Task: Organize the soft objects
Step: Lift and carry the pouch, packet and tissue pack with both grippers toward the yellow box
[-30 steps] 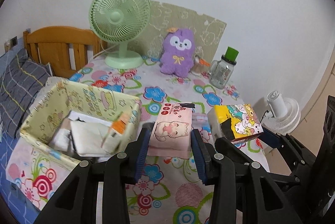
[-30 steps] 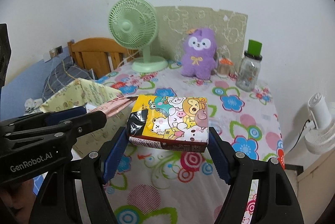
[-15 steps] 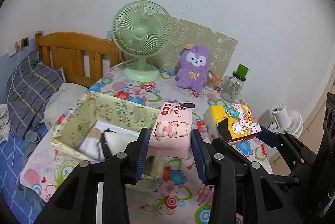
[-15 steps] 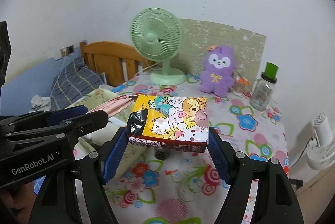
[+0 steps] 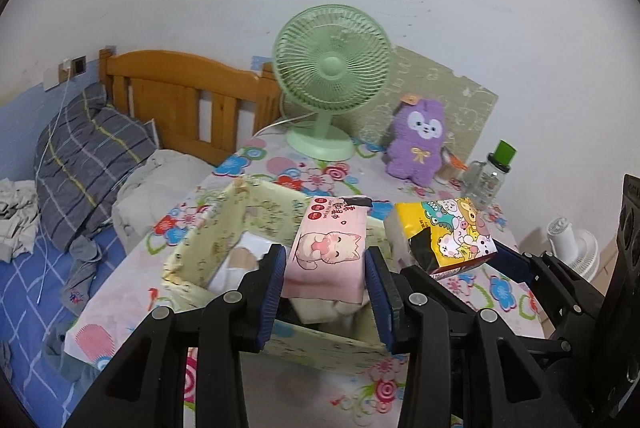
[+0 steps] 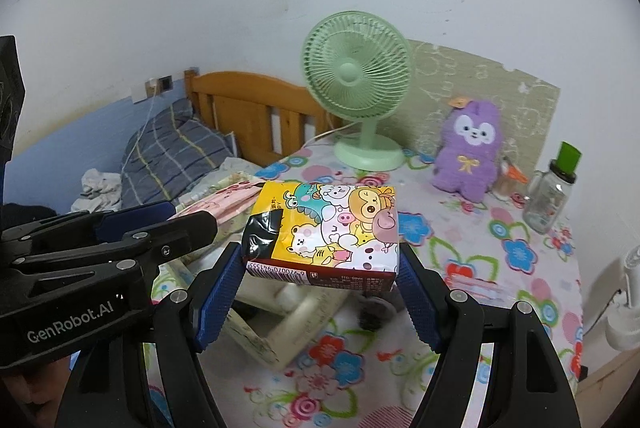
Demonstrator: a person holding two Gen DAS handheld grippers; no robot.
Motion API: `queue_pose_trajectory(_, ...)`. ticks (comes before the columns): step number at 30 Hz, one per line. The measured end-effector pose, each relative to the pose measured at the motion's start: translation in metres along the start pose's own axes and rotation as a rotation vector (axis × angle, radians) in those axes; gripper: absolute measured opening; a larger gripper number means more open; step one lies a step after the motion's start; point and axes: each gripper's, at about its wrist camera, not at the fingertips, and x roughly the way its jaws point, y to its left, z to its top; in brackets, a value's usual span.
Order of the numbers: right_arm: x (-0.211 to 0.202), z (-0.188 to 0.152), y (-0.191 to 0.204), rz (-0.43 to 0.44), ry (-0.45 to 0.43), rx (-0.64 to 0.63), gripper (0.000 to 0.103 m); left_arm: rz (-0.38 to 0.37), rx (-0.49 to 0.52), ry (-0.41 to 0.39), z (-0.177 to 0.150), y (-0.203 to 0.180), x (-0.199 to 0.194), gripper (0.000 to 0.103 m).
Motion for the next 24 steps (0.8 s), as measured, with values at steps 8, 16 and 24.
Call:
queue_pose_trajectory(8,0.034,0.005,0.014,0.045,0.037,-0.012,0.077,0.039,-0.031,0.033,0.001,0.026,0.02,0.041)
queue_pose_trajectory(16,0.06,0.002,0.017,0.048,0.09,-0.01,0.077,0.063,-0.053,0.073,-0.002,0.043,0.04,0.041)
queue_pose_trajectory(24,0.076,-0.001,0.014,0.054,0.121,-0.002,0.077,0.074,-0.063,0.083,-0.002,0.05,0.048,0.041)
